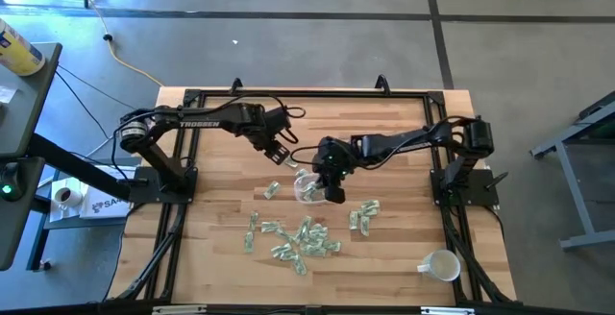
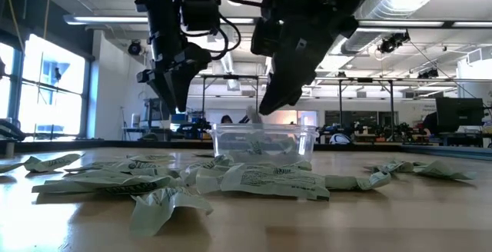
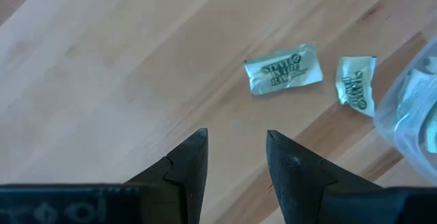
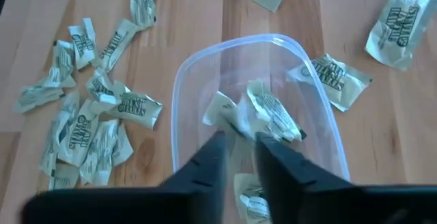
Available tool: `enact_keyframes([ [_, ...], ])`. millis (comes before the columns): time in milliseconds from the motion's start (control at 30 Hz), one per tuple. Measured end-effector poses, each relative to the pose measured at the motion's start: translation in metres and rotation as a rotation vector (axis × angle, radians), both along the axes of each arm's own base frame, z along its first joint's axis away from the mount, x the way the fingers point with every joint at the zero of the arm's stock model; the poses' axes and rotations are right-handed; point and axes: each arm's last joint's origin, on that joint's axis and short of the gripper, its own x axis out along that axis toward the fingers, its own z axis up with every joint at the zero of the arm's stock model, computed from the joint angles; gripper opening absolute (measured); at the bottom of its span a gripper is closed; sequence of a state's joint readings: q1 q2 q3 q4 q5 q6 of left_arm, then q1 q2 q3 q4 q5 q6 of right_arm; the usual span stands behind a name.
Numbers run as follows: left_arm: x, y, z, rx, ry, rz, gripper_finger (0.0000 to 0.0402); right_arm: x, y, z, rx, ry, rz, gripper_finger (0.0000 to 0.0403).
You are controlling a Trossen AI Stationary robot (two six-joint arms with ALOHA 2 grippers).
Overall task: Pick and place Stevia / Truvia into bins
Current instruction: Put the stevia packet into the transparent container
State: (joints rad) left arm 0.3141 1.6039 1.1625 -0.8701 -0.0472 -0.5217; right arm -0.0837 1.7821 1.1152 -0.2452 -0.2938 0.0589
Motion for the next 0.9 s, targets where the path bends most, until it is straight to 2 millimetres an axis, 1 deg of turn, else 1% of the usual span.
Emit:
enact_keyframes([
  [167,0.000,0.000,0.000,0.012,0.002,0.003,0.0182,-0.001,-0.001,0.003,-0.030,-0.005,0.000,0.0186],
  [267,0.000,0.001,0.000,0.018,0.001,-0.010,0.0182,-0.006,-0.002,0.013,-0.102,-0.025,-0.003,0.0233],
  [333,0.001,0.000,0.000,0.021,-0.001,-0.043,0.0182,-0.011,-0.004,0.023,-0.172,-0.039,-0.010,0.0252],
  [467,0.003,0.000,0.000,0.019,-0.007,-0.192,0.0182,-0.025,-0.009,0.043,-0.285,-0.034,-0.016,0.0264],
  [600,0.010,0.002,-0.005,0.076,-0.013,-0.370,0.0182,-0.039,-0.018,0.054,-0.363,0.008,-0.031,0.0263],
  [667,0.017,0.004,-0.009,0.118,-0.038,-0.452,0.0182,-0.045,-0.022,0.056,-0.385,0.042,-0.037,0.0262],
  [800,0.027,0.007,-0.022,0.141,-0.047,-0.622,0.0182,-0.052,-0.029,0.056,-0.395,0.095,-0.060,0.0262],
  [900,0.033,0.008,-0.035,0.131,-0.032,-0.682,0.0182,-0.054,-0.032,0.055,-0.387,0.116,-0.074,0.0262],
])
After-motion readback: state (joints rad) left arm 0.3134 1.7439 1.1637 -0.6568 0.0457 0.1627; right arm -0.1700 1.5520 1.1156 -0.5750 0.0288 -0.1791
